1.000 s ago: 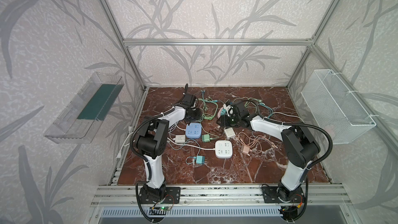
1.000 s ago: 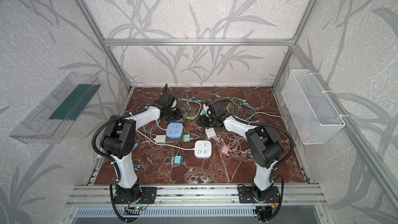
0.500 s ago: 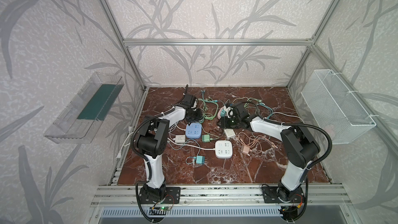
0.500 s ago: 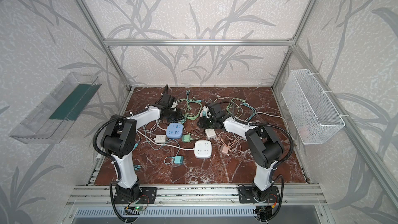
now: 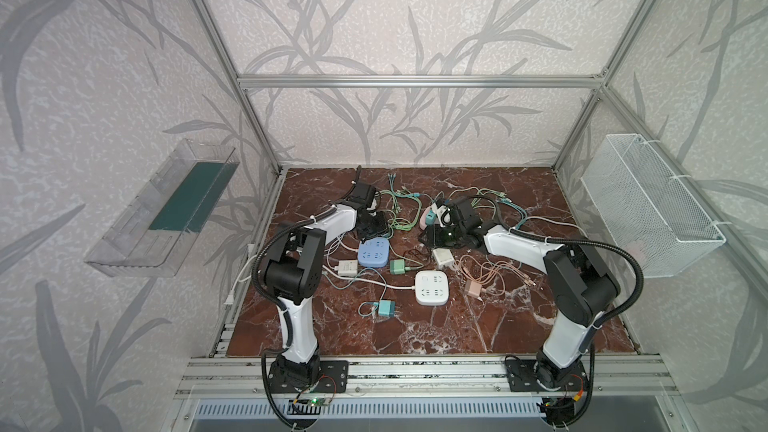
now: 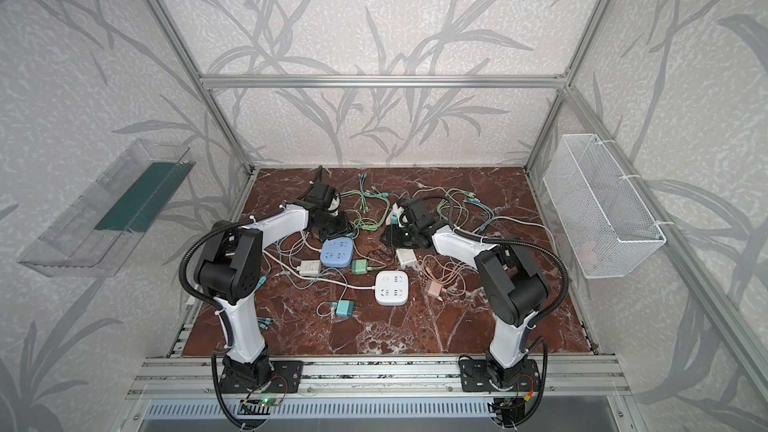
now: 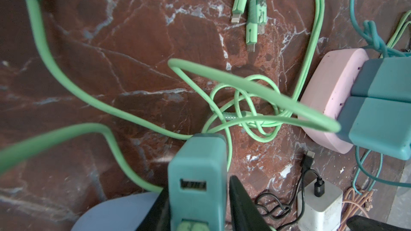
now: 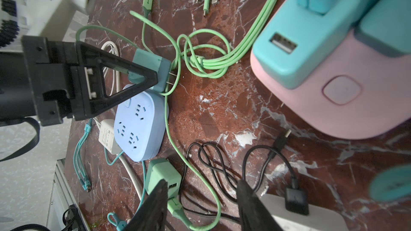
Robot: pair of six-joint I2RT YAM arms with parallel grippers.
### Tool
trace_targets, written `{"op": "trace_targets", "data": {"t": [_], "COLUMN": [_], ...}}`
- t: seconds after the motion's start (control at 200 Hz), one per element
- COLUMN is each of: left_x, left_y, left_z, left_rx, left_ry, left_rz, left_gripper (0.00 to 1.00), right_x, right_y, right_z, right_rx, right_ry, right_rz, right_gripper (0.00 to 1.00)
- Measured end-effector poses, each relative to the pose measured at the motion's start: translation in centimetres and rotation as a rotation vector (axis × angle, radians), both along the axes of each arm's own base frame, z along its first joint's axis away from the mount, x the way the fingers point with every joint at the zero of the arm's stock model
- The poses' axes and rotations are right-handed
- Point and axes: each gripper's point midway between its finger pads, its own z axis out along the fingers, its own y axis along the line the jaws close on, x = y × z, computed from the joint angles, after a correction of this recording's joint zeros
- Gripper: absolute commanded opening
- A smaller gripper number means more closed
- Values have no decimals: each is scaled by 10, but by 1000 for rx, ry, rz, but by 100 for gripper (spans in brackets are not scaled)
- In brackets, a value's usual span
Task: Pull the plug off the socket
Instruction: 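Carry the green charger aside while the right gripper moves to the pink strip, then set the green charger on the table and open the left gripper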
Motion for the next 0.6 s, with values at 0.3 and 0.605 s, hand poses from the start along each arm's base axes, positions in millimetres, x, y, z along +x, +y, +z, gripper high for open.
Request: {"op": "trace_targets", "data": {"t": [0.3, 0.605], "left_x": [-2, -7], "left_y": [1, 13], "left_z": [2, 9], "left_rx": [3, 66], "left_ry": [5, 15], "left_rz": [1, 15], "left_gripper": [49, 53], "right_x": [-1, -1], "right_y": [-4, -17], "right_z": [2, 18], "right_rx": [2, 14], "right_ry": [-4, -37], "right_rz": [-7, -29], "right_gripper": [51, 51]}}
